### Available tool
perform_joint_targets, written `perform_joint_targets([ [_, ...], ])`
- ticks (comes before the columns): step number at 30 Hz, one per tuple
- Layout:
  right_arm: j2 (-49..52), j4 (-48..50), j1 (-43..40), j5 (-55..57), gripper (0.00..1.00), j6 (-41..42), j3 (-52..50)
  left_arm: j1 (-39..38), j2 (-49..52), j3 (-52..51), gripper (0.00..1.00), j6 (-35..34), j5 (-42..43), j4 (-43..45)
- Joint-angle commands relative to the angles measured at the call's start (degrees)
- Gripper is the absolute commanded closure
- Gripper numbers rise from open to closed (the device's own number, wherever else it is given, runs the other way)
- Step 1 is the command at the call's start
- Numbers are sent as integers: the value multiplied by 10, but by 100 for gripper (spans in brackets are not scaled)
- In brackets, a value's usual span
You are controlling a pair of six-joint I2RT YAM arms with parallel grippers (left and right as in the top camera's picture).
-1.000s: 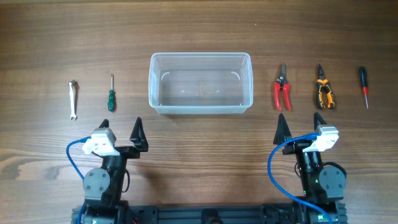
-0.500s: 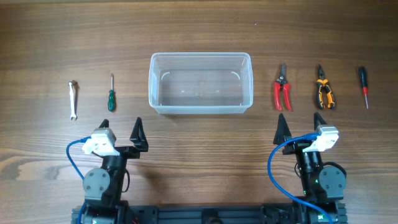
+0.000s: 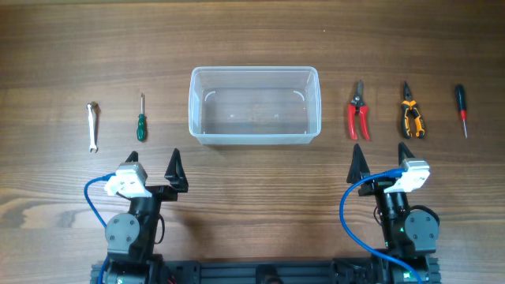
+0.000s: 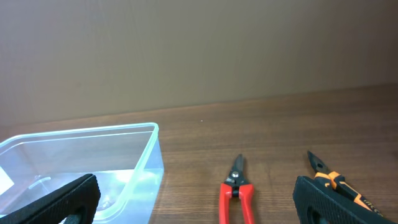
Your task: Pack container
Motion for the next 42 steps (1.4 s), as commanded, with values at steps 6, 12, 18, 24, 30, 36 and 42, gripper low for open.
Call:
perform_joint_targets([
  [6,-9,10,3,41,0,18,0,3,-5,-4,0,5,7,2],
  [12,-9,14,3,-44,0,111,2,3,-5,-4,0,5,7,2],
  [18,-2,-1,3,-43,0,47,89,3,-5,-4,0,5,7,2],
  [24,140,-187,3,63,0,-36,306,3,-5,-4,0,5,7,2],
  [30,441,-395,-34,70,0,-178,666,3,-5,-4,0,5,7,2],
  [36,676,-631,-137,32,0,-269,1004,3,-5,-4,0,5,7,2],
  [42,832,-713,-335,-161,0,-311,1171,3,-5,-4,0,5,7,2],
])
